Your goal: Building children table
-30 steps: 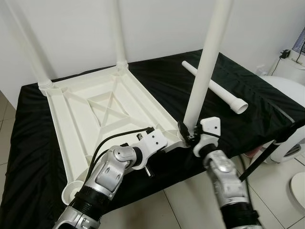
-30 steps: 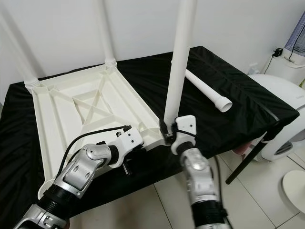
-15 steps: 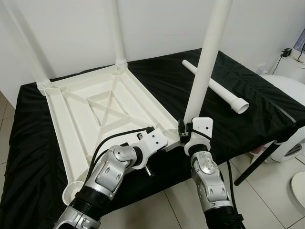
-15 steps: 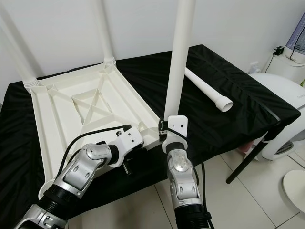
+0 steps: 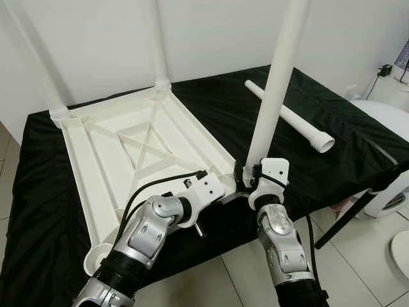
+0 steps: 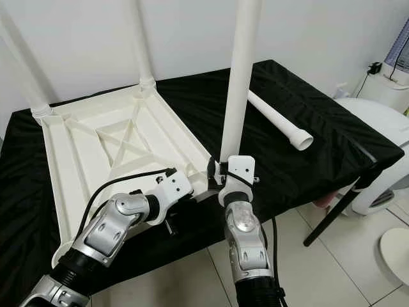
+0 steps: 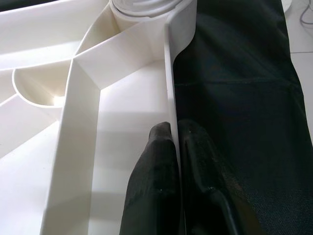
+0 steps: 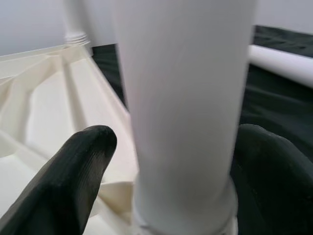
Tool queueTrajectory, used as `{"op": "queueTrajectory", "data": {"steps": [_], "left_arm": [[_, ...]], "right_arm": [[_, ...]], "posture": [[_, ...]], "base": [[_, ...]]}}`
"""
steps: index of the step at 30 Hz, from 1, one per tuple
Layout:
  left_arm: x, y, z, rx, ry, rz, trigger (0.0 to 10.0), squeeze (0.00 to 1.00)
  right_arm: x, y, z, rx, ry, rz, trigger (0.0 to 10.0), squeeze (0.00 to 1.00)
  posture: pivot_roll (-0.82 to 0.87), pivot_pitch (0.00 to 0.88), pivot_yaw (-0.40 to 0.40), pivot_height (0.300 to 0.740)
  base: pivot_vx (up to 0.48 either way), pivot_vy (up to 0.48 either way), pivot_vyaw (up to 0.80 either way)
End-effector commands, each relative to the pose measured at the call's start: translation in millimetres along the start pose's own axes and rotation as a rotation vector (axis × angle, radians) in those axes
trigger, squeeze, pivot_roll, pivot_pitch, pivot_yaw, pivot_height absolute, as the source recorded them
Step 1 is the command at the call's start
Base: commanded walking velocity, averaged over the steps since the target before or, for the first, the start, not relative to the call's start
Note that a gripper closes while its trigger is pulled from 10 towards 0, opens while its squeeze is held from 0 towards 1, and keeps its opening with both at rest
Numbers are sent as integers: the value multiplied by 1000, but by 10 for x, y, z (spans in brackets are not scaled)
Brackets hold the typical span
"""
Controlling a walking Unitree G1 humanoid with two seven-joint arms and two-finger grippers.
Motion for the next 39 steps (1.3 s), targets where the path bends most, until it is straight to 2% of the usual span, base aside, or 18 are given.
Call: {"op": "queueTrajectory", "data": {"steps": [1, 2, 3, 4, 5, 7, 10, 11, 16, 20, 24, 28, 39], "left_arm": [[-40, -88, -21, 91, -2, 17, 10000, 0], [-40, -89, -22, 91, -2, 17, 10000, 0], [-39, -92, -23, 92, -2, 16, 10000, 0], [-39, -92, -23, 92, -2, 16, 10000, 0], [-38, -93, -23, 92, -3, 16, 10000, 0], [-37, -93, -22, 91, -3, 16, 10000, 0], [-37, -92, -21, 90, -3, 16, 10000, 0], [-39, -88, -19, 89, -4, 14, 10000, 0], [-36, -89, -22, 90, -4, 13, 10000, 0], [-36, -89, -24, 90, -4, 12, 10000, 0], [-35, -87, -23, 88, -4, 10, 10000, 0], [-32, -85, -20, 87, -4, 11, 10000, 0], [-24, -94, -19, 88, -4, 12, 10000, 0]], "right_arm": [[-45, -32, -23, 39, -13, 10, 10000, 1000], [-50, -29, -26, 48, -12, 7, 10000, 1000], [-66, -19, -26, 73, -9, -3, 10000, 325], [-66, -19, -26, 73, -9, -3, 10000, 325], [-87, -15, -26, 102, -10, -14, 10000, 0], [-130, -20, -26, 177, -9, -16, 10000, 0], [-143, -21, -27, 201, -8, -17, 10000, 0], [-179, -7, -26, 257, -6, -28, 10000, 0], [-230, 50, -14, 305, -13, -34, 10000, 0], [-270, 70, -13, 372, -11, -62, 10000, 0], [-312, 86, -10, 511, -3, -104, 10000, 0], [-320, 79, -5, 580, 4, -132, 10000, 0], [-293, 137, 135, 650, 24, -188, 10000, 0]], "posture": [[-126, 47, 57, 740], [-126, 47, 57, 740], [-127, 50, 61, 740], [-127, 50, 61, 740], [-127, 52, 62, 740], [-128, 55, 65, 740], [-128, 55, 65, 740], [-128, 55, 65, 740], [-128, 64, 70, 740], [-128, 64, 70, 740], [-127, 68, 74, 740], [-129, 68, 77, 740], [-123, 67, 82, 740]], "base": [[0, 0, 0], [0, 0, 0], [0, 0, 0], [0, 0, 0], [0, 0, 0], [0, 0, 0], [0, 0, 0], [0, 0, 0], [0, 0, 0], [0, 0, 0], [0, 0, 0], [0, 0, 0], [0, 0, 0]]}}
Point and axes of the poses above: a point about 5 cm out from each wrist's last joint towards the gripper, its own z axis pointing out of the wrist towards the gripper, its own x axis along the axis of the wrist's last joint, y = z × x, the point moved 6 cm from there along z, pointing out of the wrist towards the gripper, and after that the axes turned 14 degrees about -z, right-handed, at the moved point
